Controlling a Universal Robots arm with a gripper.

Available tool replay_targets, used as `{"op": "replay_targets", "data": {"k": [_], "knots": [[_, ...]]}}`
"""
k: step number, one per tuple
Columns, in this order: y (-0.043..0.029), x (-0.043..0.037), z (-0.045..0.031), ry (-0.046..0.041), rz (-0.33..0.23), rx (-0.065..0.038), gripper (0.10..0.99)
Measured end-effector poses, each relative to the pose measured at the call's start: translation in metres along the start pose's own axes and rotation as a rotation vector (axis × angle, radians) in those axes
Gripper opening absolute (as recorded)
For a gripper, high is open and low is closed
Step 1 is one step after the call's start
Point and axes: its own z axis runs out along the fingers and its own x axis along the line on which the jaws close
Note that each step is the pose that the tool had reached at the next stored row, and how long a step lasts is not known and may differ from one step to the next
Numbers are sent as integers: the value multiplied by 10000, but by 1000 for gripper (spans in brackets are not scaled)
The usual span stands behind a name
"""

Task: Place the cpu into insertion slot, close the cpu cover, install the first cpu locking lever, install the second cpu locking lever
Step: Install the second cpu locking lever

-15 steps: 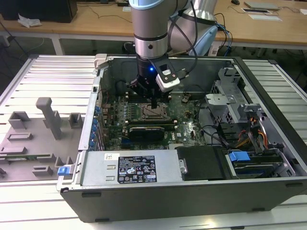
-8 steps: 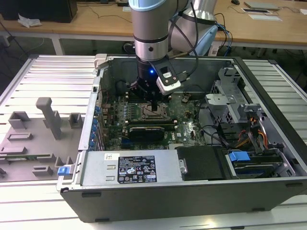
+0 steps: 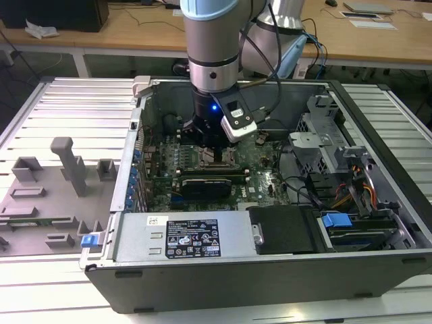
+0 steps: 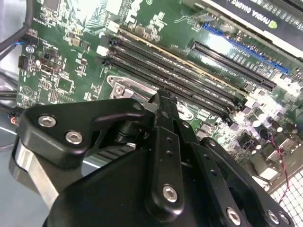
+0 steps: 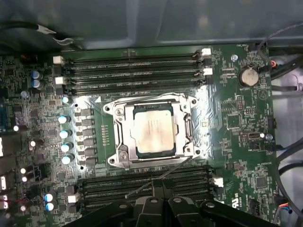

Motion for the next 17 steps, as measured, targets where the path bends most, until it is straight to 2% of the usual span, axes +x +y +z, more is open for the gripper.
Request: {"op": "replay_targets", "data": {"k": [5,7,13,14,17], "knots": [[-27,36,18,36,42,-410,106],[-40,50,33,43,51,-498,106],[-76,92,97,50,63,-581,106],[-99,133,134,54,67,-626,106],[-110,146,150,57,70,-663,106]]}}
